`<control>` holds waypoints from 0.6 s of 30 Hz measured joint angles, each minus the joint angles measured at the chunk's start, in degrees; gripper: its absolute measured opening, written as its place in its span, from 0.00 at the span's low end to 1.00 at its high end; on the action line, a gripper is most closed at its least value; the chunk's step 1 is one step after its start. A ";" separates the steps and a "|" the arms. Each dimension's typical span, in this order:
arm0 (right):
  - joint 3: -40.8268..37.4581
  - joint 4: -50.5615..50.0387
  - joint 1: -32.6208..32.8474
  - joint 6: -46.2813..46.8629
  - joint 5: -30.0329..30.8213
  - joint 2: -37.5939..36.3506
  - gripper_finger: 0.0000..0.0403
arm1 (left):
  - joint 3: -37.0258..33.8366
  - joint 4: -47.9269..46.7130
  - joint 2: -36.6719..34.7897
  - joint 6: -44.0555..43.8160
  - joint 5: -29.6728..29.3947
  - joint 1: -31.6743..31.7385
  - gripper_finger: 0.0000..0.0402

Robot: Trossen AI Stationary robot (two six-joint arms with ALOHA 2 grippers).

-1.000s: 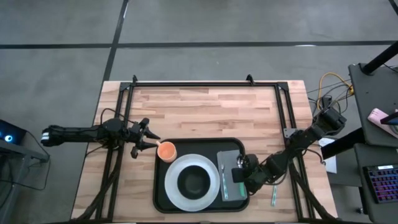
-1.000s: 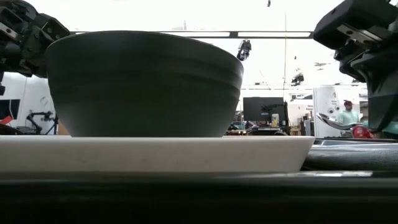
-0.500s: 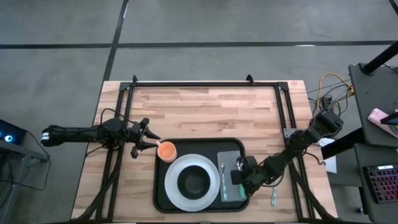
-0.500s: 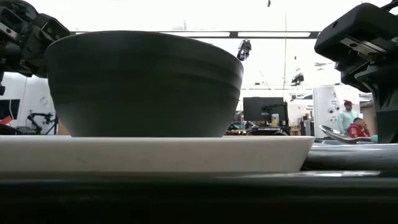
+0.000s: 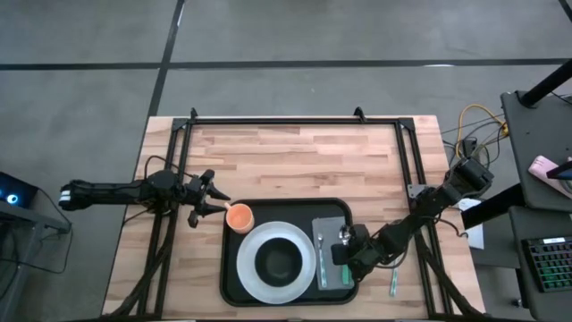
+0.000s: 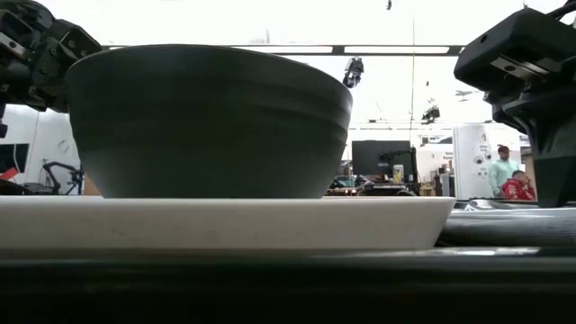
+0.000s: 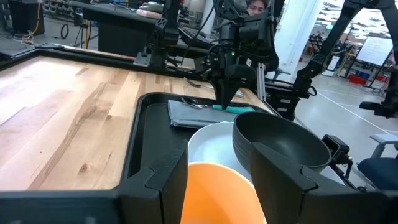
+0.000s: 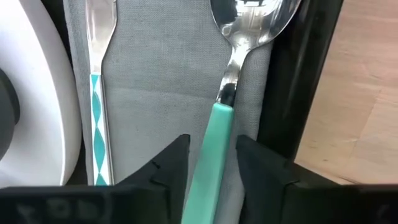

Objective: Set up tray
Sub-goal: Put the green spoon to the right of the green knife on the gray napkin on the black tray, then put the green fork between the green knife and green spoon on the gray napkin on the black tray

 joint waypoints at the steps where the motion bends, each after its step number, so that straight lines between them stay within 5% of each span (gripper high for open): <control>1: 0.00 0.00 0.00 -0.01 0.00 -0.01 0.33 | 0.00 0.00 0.00 0.00 0.00 0.01 0.38; 10: 0.00 -0.80 0.02 -1.26 0.42 -2.58 0.40 | 0.00 0.00 0.00 -0.01 -0.02 -0.01 0.38; 18: 3.14 -11.82 0.85 -2.53 -0.03 -5.99 0.39 | 0.00 0.00 0.00 0.00 -0.02 0.00 0.38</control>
